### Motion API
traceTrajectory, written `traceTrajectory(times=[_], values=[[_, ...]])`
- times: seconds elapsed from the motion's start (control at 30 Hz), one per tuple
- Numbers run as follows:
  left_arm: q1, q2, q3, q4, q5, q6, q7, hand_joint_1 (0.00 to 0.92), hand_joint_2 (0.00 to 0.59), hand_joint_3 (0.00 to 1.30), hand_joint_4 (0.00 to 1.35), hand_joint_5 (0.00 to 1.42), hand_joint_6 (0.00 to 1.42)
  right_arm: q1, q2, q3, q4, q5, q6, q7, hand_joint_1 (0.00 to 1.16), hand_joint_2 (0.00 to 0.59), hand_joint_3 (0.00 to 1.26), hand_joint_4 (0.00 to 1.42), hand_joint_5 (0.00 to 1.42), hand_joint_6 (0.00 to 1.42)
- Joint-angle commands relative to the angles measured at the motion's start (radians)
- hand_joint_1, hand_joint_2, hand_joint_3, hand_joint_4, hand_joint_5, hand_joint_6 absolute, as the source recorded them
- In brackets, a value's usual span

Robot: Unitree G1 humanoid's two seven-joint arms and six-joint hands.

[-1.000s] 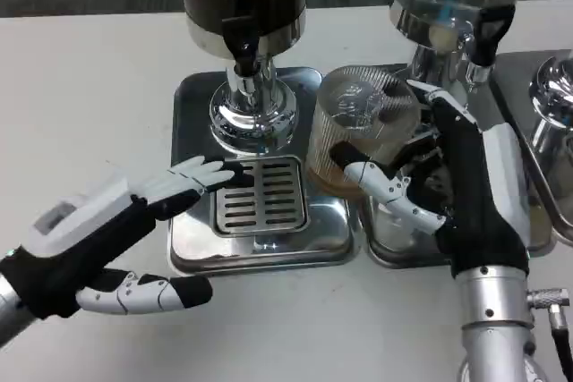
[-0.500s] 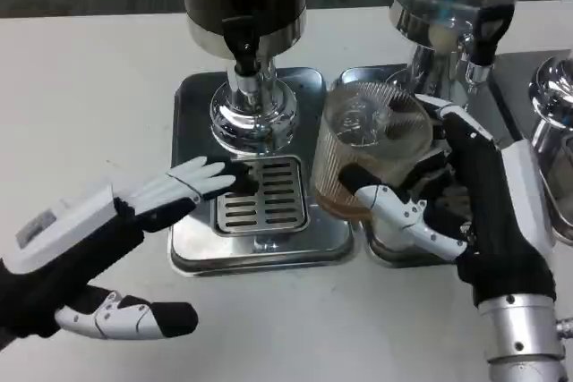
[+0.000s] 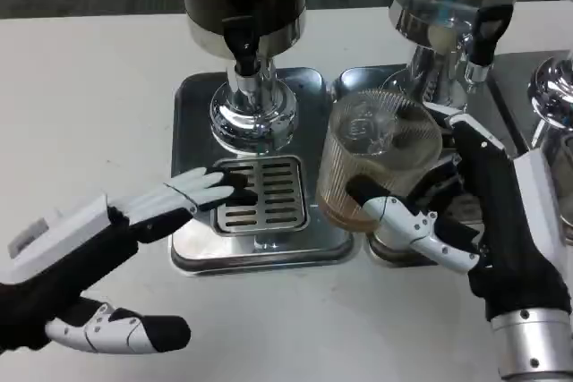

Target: Grasp the cup under the faucet to collect the drink, then remove the cup.

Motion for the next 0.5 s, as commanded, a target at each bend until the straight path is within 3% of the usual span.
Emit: traceTrajectory(times=[0.03, 0.5], values=[[0.010, 0.014, 0.001, -0.021, -0.019, 0.009, -0.021, 0.000, 0.080, 0.17, 0.02, 0.05, 0.19, 0.005, 0.007, -0.006, -0.038, 0.012, -0.009, 0.000, 0.62, 0.258, 0.60, 0.74, 0.81, 0.99], [0.012, 0.015, 0.008, -0.024, -0.023, 0.013, -0.034, 0.000, 0.080, 0.17, 0.02, 0.06, 0.20, 0.009, 0.011, -0.013, -0.043, 0.017, -0.011, 0.005, 0.63, 0.258, 0.61, 0.74, 0.82, 1.00]])
